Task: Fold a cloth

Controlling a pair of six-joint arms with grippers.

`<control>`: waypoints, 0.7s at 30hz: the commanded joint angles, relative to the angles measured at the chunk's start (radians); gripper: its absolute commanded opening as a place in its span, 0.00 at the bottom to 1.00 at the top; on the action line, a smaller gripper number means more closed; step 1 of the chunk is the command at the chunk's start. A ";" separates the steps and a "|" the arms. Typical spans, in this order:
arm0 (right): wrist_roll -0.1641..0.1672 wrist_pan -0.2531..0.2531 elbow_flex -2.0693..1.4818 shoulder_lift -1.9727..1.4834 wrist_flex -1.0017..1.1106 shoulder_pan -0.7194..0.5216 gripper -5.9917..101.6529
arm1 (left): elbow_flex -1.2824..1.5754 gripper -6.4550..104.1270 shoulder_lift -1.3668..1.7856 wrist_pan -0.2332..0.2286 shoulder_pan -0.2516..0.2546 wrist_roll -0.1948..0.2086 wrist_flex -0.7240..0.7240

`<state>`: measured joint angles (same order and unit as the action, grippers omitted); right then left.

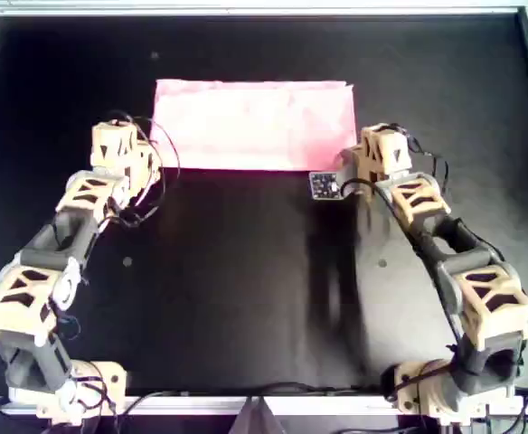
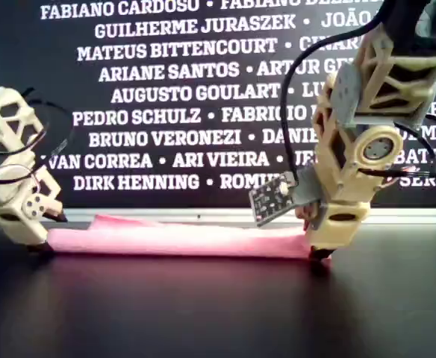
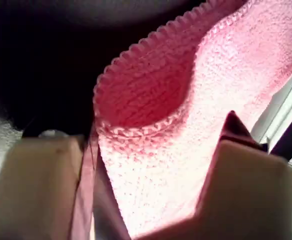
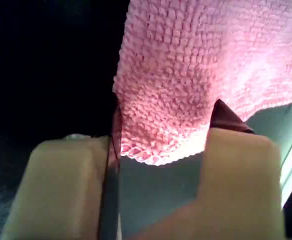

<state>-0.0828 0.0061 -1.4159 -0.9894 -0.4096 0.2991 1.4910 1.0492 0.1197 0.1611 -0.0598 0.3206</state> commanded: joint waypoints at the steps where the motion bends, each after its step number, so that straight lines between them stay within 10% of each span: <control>1: 0.008 -0.002 0.078 -0.025 -0.017 0.002 0.73 | -0.015 0.83 0.000 0.003 0.021 -0.006 -0.008; 13: 0.008 -0.003 0.235 0.078 -0.149 0.002 0.69 | -0.115 0.75 -0.089 -0.005 0.021 -0.005 -0.003; 21: 0.006 -0.005 0.239 0.078 -0.143 0.002 0.24 | -0.133 0.29 -0.078 0.011 0.021 -0.006 -0.005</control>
<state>-0.0828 0.0061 -1.2364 -0.8897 -0.5338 0.2976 1.3729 0.9603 0.1243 0.1626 -0.0583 0.3099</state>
